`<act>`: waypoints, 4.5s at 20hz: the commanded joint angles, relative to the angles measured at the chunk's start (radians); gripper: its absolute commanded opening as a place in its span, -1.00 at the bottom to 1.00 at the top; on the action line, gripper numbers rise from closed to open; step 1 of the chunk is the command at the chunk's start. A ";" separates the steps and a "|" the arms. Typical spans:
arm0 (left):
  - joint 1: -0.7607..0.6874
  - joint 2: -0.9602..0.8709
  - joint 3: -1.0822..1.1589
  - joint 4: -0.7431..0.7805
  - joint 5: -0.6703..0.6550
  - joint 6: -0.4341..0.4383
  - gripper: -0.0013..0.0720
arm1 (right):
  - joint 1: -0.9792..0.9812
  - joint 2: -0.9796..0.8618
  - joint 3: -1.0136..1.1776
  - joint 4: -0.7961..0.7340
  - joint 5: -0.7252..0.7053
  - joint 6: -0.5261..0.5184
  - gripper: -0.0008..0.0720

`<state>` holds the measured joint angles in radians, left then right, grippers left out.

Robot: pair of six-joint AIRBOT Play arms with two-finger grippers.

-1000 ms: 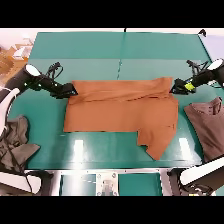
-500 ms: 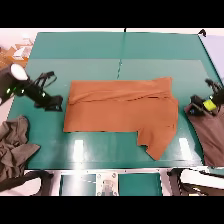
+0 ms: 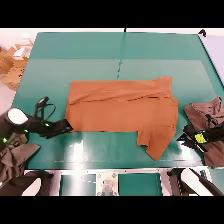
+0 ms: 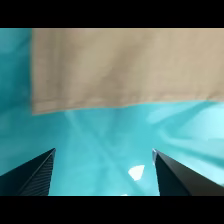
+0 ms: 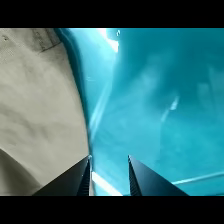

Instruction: Fold the shirts.

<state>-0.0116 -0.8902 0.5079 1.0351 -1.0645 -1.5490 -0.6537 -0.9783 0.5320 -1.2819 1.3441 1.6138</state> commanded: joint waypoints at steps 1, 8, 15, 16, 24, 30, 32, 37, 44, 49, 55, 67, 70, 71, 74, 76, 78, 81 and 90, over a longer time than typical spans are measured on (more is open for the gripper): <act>-0.066 0.023 -0.142 -0.143 0.247 -0.018 0.98 | -0.007 0.021 -0.042 0.092 -0.079 0.003 -0.18; -0.119 0.020 -0.235 -0.246 0.543 -0.103 0.98 | -0.006 0.021 -0.042 0.153 -0.161 0.001 -0.18; -0.119 -0.127 -0.235 -0.548 0.568 0.018 0.98 | -0.006 0.019 -0.042 0.199 -0.189 0.001 -0.17; -0.119 -0.127 -0.235 -0.592 0.564 0.051 0.97 | -0.006 0.019 -0.042 0.201 -0.189 0.001 -0.07; -0.118 -0.127 -0.235 -0.651 0.616 0.164 -0.91 | -0.008 0.019 -0.044 0.185 -0.156 0.001 0.04; -0.118 -0.127 -0.235 -0.650 0.608 0.171 -0.91 | -0.006 0.019 -0.185 0.196 -0.122 0.006 0.19; -0.118 -0.127 -0.235 -0.651 0.602 0.171 -0.91 | -0.006 0.019 -0.264 0.266 -0.161 -0.007 0.19; -0.118 -0.126 -0.234 -0.651 0.583 0.171 -0.91 | -0.006 0.020 -0.285 0.382 -0.272 -0.114 0.03; -0.118 -0.125 -0.106 -0.424 0.411 0.165 -0.91 | -0.006 0.039 -0.197 0.390 -0.135 -0.185 -0.93; -0.118 -0.086 0.040 0.085 0.144 -0.098 -0.91 | -0.006 0.161 -0.147 0.162 -0.058 -0.042 -0.93; -0.118 -0.082 0.222 0.275 0.021 -0.144 -0.91 | 0.029 0.178 0.034 0.240 -0.027 -0.021 -0.93; -0.118 -0.692 0.838 0.182 0.111 -0.090 -0.91 | 0.339 -0.550 0.705 0.397 -0.294 -0.021 -0.93; -0.118 -0.835 0.947 0.125 0.171 -0.066 -0.90 | 0.366 -0.734 0.847 0.435 -0.314 -0.021 -0.93; -0.118 -0.855 0.963 0.124 0.214 -0.066 -0.37 | 0.366 -0.779 0.887 0.437 -0.315 -0.021 -0.88; -0.085 -0.859 1.008 0.135 0.331 -0.077 0.84 | 0.321 -0.816 0.976 0.436 -0.305 -0.063 -0.16; -0.023 -0.859 1.086 0.136 0.262 -0.077 0.84 | 0.256 -0.816 1.047 0.422 -0.206 -0.172 0.39; 0.042 -0.859 1.158 0.131 0.124 -0.097 0.84 | 0.182 -0.816 1.074 0.410 -0.080 -0.232 0.64; 0.086 -0.859 1.191 0.130 -0.037 -0.100 0.84 | 0.097 -0.840 1.063 0.399 0.068 -0.337 0.67; 0.069 -0.859 1.191 0.100 -0.081 -0.099 0.84 | 0.140 -1.033 1.052 0.418 0.187 -0.475 0.91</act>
<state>0.0563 -1.7481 1.6955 1.1439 -1.1263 -1.6474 -0.5373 -1.9564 1.5852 -0.8516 1.4982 1.1904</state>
